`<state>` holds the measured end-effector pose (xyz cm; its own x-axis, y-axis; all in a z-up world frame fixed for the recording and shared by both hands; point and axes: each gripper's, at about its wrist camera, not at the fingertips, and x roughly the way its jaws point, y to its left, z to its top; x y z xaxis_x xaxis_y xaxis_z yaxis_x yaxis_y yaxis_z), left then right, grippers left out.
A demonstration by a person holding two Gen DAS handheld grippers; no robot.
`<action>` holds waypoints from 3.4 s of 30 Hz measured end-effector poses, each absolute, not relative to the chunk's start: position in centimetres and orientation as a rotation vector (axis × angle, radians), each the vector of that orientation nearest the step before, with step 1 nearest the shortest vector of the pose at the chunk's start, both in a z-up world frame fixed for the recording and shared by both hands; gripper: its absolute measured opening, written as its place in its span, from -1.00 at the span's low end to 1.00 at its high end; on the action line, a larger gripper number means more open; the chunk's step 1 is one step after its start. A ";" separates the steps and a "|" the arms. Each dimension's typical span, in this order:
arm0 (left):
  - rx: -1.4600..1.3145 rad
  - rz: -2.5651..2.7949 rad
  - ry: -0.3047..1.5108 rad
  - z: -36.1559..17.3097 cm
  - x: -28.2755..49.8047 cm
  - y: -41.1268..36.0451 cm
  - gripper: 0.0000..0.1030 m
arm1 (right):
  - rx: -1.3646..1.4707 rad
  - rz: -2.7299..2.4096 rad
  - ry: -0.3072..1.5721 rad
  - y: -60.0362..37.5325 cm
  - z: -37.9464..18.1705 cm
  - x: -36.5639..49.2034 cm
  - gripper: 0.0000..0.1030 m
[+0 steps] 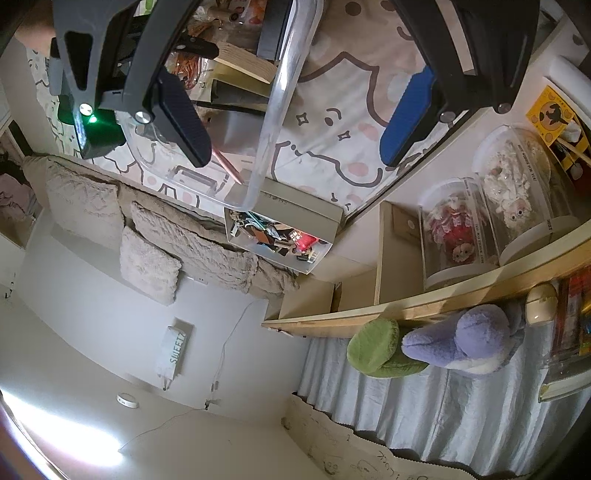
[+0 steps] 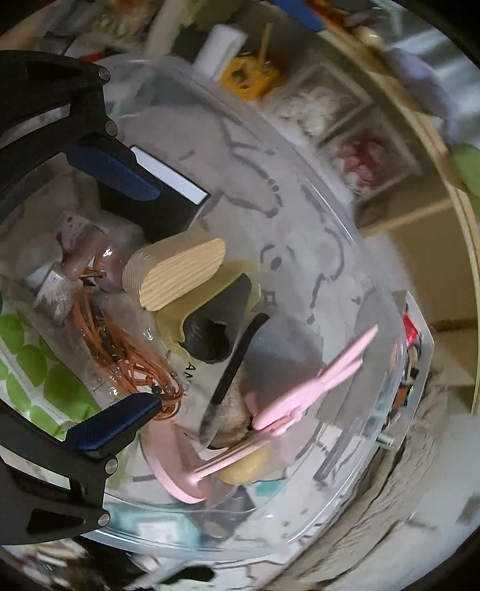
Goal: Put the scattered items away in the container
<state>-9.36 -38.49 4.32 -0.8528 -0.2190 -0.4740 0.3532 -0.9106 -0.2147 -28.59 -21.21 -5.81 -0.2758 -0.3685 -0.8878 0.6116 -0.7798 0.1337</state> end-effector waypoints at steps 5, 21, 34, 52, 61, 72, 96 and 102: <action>0.657 -2.736 0.418 4.2 -9.4 -38.4 0.81 | 1.245 -2.075 0.805 -23.3 -6.3 -26.5 1.00; 0.667 -2.758 0.401 4.2 -9.8 -37.4 0.81 | 1.240 -2.139 1.216 -26.6 -10.5 -30.3 1.00; 0.679 -2.738 0.428 3.7 -9.7 -38.8 0.81 | 1.216 -2.116 1.084 -25.8 -8.7 -30.3 1.00; 0.734 -2.728 0.348 3.8 -10.6 -36.2 0.91 | 0.997 -2.225 0.554 -18.9 -2.4 -28.2 1.00; 0.759 -2.726 0.316 4.0 -10.7 -34.3 1.00 | 0.881 -2.260 0.396 -16.4 0.1 -26.9 1.00; 0.743 -2.717 0.279 5.4 -8.9 -31.8 1.00 | 0.783 -2.322 0.334 -12.8 2.8 -24.4 1.00; 0.696 -2.759 0.094 4.9 -4.5 -22.9 1.00 | 0.641 -2.415 0.223 -1.2 5.8 -17.2 1.00; 0.696 -2.788 0.036 4.2 -3.4 -20.3 1.00 | 0.604 -2.437 0.191 2.0 5.4 -15.1 1.00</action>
<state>-3.40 -20.34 4.17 -0.8492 -0.2505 -0.4648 0.2623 -0.9641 0.0404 -15.13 1.99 5.40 -0.7076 -0.5321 -0.4650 0.5982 -0.8013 0.0067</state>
